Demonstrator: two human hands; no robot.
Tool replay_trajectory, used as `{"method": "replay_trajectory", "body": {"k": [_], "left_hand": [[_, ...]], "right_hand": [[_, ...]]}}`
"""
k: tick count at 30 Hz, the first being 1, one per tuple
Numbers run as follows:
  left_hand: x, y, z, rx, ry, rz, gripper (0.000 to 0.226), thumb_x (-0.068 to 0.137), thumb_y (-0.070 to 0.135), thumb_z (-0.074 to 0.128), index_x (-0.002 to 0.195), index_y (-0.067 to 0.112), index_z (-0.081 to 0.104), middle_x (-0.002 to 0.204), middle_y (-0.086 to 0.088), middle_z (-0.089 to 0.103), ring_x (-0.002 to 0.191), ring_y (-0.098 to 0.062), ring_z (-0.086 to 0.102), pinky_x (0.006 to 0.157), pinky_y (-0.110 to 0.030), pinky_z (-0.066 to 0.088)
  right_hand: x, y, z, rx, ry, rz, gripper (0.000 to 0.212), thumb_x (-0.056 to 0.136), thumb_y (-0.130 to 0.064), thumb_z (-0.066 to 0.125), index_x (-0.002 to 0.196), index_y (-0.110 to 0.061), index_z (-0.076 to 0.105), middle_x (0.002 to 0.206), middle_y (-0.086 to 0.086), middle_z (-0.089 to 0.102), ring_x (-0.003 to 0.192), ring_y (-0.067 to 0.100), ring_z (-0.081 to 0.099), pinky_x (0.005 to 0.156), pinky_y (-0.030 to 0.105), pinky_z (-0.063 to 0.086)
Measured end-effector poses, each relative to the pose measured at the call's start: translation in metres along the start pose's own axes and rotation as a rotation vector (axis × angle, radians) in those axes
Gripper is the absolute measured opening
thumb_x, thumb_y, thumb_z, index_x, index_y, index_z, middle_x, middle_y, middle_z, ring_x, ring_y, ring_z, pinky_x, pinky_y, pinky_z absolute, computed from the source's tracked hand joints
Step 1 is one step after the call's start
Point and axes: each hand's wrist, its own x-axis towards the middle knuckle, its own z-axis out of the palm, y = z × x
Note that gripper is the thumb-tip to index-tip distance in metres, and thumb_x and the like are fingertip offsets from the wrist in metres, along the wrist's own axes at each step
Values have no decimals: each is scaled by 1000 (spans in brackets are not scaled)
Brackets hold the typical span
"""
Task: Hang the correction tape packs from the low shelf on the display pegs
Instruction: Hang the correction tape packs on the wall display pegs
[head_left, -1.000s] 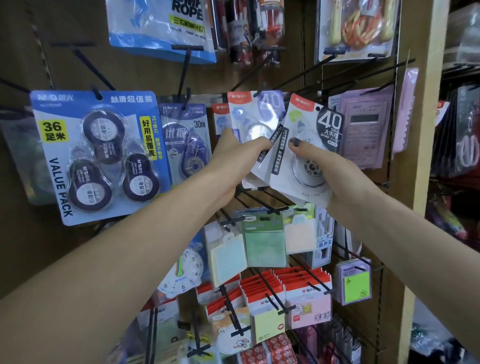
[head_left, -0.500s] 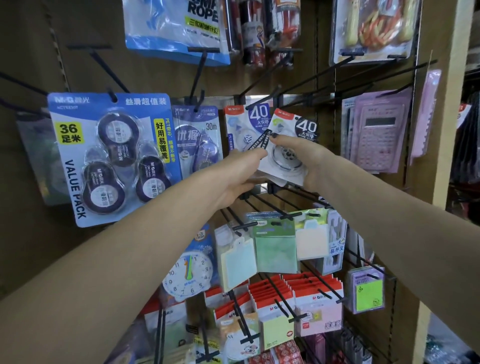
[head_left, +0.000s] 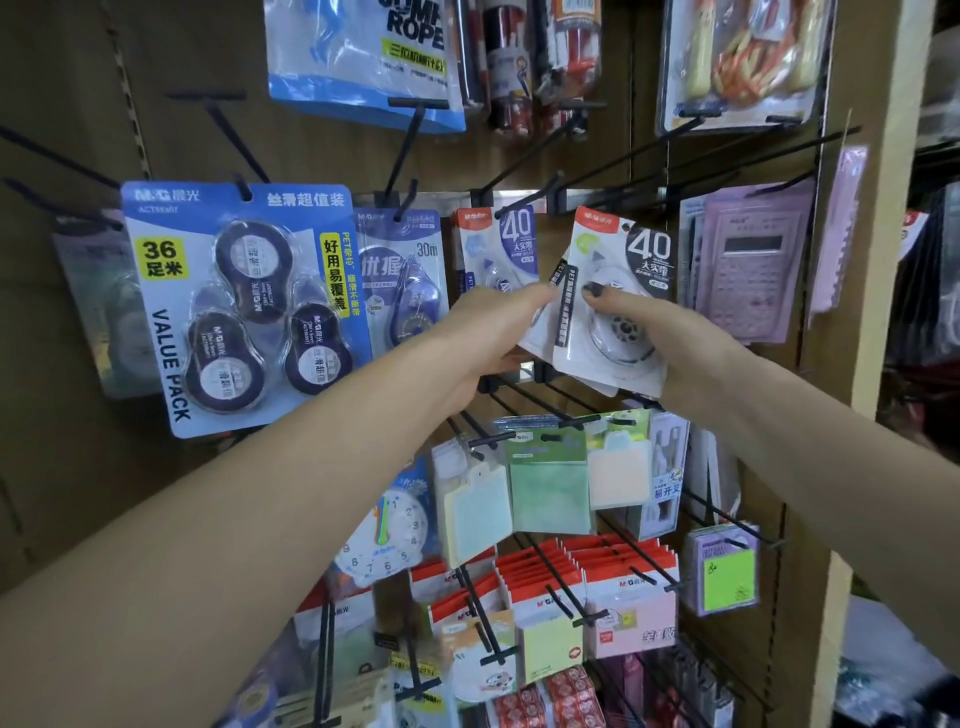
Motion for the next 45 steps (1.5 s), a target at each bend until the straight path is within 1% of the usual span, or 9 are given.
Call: {"method": "replay_trajectory", "body": {"k": [5,12,17,19,25,32,37,41,45], "left_hand": [[-15,4,7,-31,-58,78,57,87,59,68,126,18,71,122,-8,77,118,-29,71,109,-50,53],[-32,4,13,-34,-31,233,17,101,35,68,110,22,73,113,-5,80,110,-25,75,105,-52,56],[-31,-6,8,-158,-1,266,67,74,33,87,134,15,65,127,-6,76,119,-27,72,104,-56,57],[-28,-9,5,-199,23,292,48,84,18,83,129,11,66,120,-9,78,112,-29,75,102,-56,58],[-24,-9,-1,-230,39,333,32,90,11,78,120,15,69,115,-6,80,109,-26,77,105,-55,57],[-21,-6,-1,-241,51,315,33,82,22,82,113,18,71,112,-6,81,108,-28,77,104,-56,57],[-21,-4,0,-232,68,301,27,87,19,82,112,19,71,110,-6,81,106,-27,78,102,-54,59],[-26,-2,3,-180,92,314,45,76,32,81,116,16,72,114,-6,80,109,-26,76,104,-52,58],[-23,-2,4,-186,109,279,25,90,18,79,114,14,72,109,-6,81,102,-23,78,100,-49,61]], "right_hand": [[-29,-8,-2,-26,-161,13,40,95,-26,69,133,-13,67,127,8,75,117,26,72,100,41,59],[-56,-15,-1,-147,-205,-99,33,98,-20,67,130,-13,69,122,8,77,112,24,75,96,39,60],[-61,-7,-6,-249,-201,-158,34,95,-21,72,129,-17,70,123,5,77,116,22,73,103,42,53],[-62,-4,-7,-267,-181,-169,39,91,-23,77,129,-21,70,122,2,78,115,20,73,103,41,51],[-62,-4,0,-241,-38,-233,29,83,-16,83,107,-26,71,100,-9,82,94,6,78,74,17,58],[-61,-3,3,-173,40,-202,17,84,-16,83,95,-24,72,91,-6,83,77,3,78,59,14,58],[-63,-3,5,-169,70,-181,16,84,-18,83,96,-23,72,92,-6,83,85,8,79,66,20,61],[-64,-3,5,-141,78,-132,21,84,-23,83,104,-21,74,104,1,82,100,20,78,92,40,62],[-61,-5,4,-152,81,-110,15,88,-27,80,88,-26,65,73,-21,78,68,-9,72,74,20,56]]}}
